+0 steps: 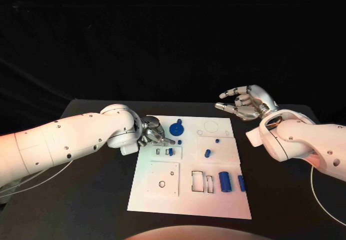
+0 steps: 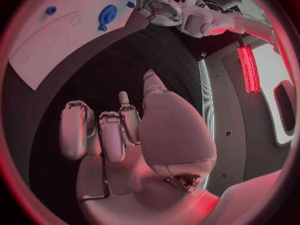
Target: Assemble the parts on the task board
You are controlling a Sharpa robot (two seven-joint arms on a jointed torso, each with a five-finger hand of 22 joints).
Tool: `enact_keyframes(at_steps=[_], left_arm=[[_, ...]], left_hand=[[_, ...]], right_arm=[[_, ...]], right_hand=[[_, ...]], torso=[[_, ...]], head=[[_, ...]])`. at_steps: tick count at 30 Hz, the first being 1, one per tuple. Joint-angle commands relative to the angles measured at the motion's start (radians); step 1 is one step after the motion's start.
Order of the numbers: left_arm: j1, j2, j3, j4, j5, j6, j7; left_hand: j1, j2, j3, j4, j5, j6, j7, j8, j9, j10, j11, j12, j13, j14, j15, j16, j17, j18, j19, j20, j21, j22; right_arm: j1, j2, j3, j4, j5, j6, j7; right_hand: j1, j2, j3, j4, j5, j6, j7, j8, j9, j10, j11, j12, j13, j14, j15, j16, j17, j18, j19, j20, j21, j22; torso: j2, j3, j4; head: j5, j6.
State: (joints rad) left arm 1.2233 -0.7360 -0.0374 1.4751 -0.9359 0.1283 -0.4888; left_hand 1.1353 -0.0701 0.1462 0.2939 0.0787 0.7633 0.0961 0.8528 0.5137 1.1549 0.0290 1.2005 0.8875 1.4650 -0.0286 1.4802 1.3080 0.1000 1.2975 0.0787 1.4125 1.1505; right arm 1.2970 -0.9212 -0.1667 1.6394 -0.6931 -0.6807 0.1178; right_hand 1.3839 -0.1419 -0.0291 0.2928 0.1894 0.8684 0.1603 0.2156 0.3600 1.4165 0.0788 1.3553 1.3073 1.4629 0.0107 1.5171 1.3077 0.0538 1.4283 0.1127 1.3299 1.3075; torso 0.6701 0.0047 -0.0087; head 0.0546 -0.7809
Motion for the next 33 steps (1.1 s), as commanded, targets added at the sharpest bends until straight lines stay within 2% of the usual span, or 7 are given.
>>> enact_keyframes(at_steps=[1,13,17,22,33], left_arm=[[0.002,0.011,-0.001,-0.004,-0.04,0.035,-0.017],[0.003,0.043,-0.005,-0.031,-0.049,0.071,-0.024],[0.003,0.05,-0.006,-0.036,-0.052,0.082,-0.026],[0.003,0.057,-0.007,-0.037,-0.053,0.093,-0.027],[0.002,0.073,-0.008,-0.048,-0.055,0.107,-0.028]], left_hand=[[-0.01,0.003,-0.007,0.001,-0.007,-0.006,-0.002,0.006,0.002,-0.009,-0.004,0.0,-0.007,0.043,-0.006,0.001,0.079,-0.014,0.002,-0.004,0.004,0.003],[-0.009,0.012,-0.009,0.0,-0.005,-0.012,-0.001,0.01,0.007,-0.017,-0.004,-0.005,-0.015,0.042,-0.006,0.0,0.077,-0.016,0.007,-0.004,0.007,0.012],[-0.007,0.013,-0.009,0.0,-0.005,-0.013,-0.001,0.011,0.008,-0.018,-0.004,-0.005,-0.016,0.042,-0.006,-0.001,0.076,-0.016,0.008,-0.004,0.008,0.014],[-0.005,0.015,-0.01,0.0,-0.005,-0.014,-0.002,0.012,0.009,-0.017,-0.004,-0.003,-0.013,0.042,-0.006,-0.001,0.076,-0.016,0.008,-0.004,0.009,0.015],[0.0,0.017,-0.01,-0.001,-0.005,-0.015,-0.002,0.015,0.012,-0.017,-0.005,-0.002,-0.012,0.041,-0.006,-0.001,0.075,-0.017,0.009,-0.004,0.009,0.016]], right_arm=[[0.0,0.002,0.0,-0.002,0.0,0.008,-0.018],[0.0,0.009,0.0,-0.009,-0.002,0.004,-0.037],[0.0,0.01,0.0,-0.01,-0.003,0.003,-0.041],[0.0,0.012,0.0,-0.013,-0.003,0.002,-0.043],[0.0,0.016,0.0,-0.016,-0.003,-0.005,-0.043]], right_hand=[[-0.012,0.001,-0.006,0.0,-0.001,-0.007,0.0,0.003,-0.002,-0.007,-0.002,-0.005,0.061,0.068,-0.007,-0.007,0.099,0.009,-0.007,-0.003,-0.008,0.099],[-0.016,0.011,-0.009,-0.001,-0.001,-0.009,0.0,0.006,-0.002,-0.013,-0.002,-0.013,0.053,0.065,-0.007,-0.012,0.087,0.012,-0.015,-0.003,-0.023,0.09],[-0.017,0.012,-0.009,-0.001,0.0,-0.01,0.0,0.007,-0.002,-0.014,-0.002,-0.015,0.051,0.065,-0.007,-0.013,0.084,0.013,-0.016,-0.003,-0.025,0.089],[-0.017,0.013,-0.009,-0.001,0.0,-0.01,0.0,0.007,-0.002,-0.015,-0.002,-0.016,0.05,0.064,-0.007,-0.014,0.083,0.013,-0.017,-0.003,-0.026,0.088],[-0.014,0.024,-0.009,-0.003,-0.001,-0.012,0.0,0.012,-0.003,-0.021,-0.003,-0.023,0.043,0.061,-0.008,-0.019,0.072,0.015,-0.021,-0.003,-0.036,0.082]], torso=[[0.0,0.0008,-0.0008],[0.001,0.0017,-0.0013],[0.002,0.0003,-0.001],[0.002,0.0007,-0.0005],[0.001,0.0002,-0.0004]], head=[[0.003,-0.001],[0.001,-0.001],[-0.001,-0.001],[-0.005,-0.001],[-0.002,-0.005]])
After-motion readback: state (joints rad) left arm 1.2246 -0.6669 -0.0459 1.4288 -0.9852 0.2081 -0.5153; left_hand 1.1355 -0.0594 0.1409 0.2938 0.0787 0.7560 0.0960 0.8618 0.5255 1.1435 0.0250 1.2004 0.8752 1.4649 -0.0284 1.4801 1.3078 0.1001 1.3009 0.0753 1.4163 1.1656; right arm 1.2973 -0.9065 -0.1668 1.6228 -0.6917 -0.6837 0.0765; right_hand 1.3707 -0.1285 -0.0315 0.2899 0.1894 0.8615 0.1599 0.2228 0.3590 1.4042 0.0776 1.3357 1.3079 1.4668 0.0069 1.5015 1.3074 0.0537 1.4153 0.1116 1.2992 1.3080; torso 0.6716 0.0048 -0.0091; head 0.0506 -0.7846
